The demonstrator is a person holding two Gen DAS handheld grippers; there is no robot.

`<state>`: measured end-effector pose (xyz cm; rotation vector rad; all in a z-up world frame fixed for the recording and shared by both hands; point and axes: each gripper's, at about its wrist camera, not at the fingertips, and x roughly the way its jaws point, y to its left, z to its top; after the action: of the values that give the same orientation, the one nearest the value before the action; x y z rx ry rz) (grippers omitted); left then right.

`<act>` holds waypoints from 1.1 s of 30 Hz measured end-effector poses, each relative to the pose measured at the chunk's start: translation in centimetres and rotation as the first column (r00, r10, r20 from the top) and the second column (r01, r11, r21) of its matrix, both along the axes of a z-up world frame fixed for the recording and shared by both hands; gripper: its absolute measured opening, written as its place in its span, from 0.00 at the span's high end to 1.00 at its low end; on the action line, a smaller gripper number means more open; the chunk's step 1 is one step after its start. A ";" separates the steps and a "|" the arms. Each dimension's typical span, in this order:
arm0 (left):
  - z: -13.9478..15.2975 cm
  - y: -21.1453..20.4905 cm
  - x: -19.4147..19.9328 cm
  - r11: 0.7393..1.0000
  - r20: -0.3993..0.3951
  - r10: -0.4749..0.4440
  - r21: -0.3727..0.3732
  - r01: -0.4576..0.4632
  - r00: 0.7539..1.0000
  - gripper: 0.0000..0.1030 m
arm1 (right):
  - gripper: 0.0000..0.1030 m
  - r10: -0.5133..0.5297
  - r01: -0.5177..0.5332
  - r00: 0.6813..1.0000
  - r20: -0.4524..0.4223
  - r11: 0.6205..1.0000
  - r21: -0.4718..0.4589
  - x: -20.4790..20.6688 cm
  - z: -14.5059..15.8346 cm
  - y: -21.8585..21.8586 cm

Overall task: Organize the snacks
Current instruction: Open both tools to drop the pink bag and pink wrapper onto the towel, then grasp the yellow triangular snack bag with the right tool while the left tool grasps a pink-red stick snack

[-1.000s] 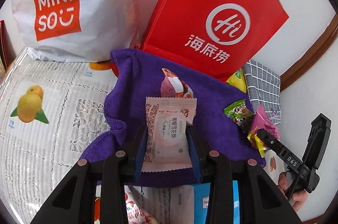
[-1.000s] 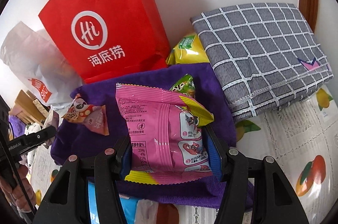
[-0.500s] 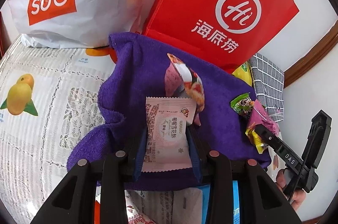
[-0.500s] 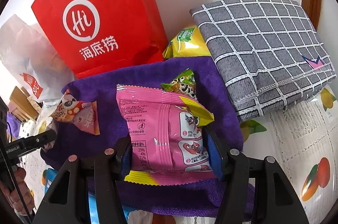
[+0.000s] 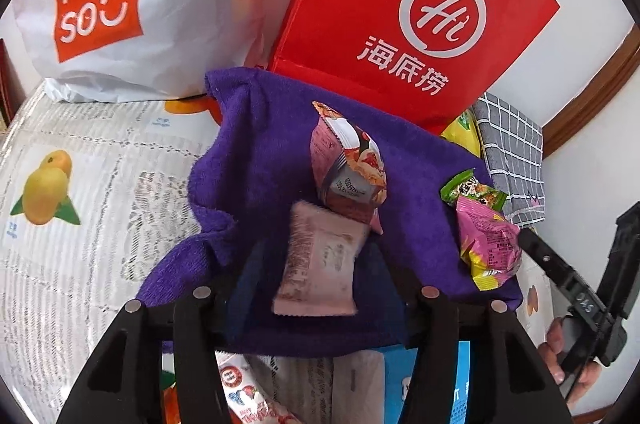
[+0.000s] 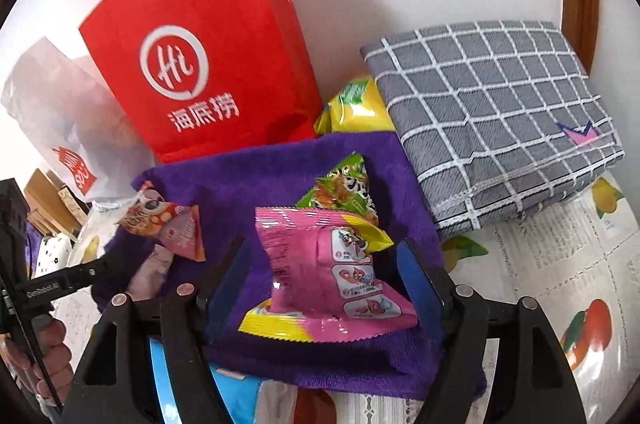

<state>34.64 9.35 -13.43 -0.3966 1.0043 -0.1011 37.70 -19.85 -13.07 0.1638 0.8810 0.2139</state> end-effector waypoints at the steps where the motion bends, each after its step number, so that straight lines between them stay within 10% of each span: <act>1: 0.1 0.2 -0.3 1.000 0.001 0.001 -0.003 -0.001 1.000 0.48 | 0.28 0.004 -0.004 1.000 0.001 1.000 -0.003 -0.3 0.4 0.0; 15: 1.3 1.8 -6.7 1.000 0.018 0.021 -0.009 -0.021 1.000 0.42 | 0.28 0.069 -0.064 0.996 0.065 0.995 -0.072 -9.6 4.6 0.2; 33: -1.5 3.3 -15.2 1.000 0.011 0.021 -0.020 -0.021 1.000 0.38 | 0.34 0.134 -0.136 0.991 -0.025 0.986 -0.097 -21.1 -0.4 0.4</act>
<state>19.45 12.60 -14.95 -0.4239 0.9887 -0.0940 16.63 -19.45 -13.43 0.0137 0.9202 0.2946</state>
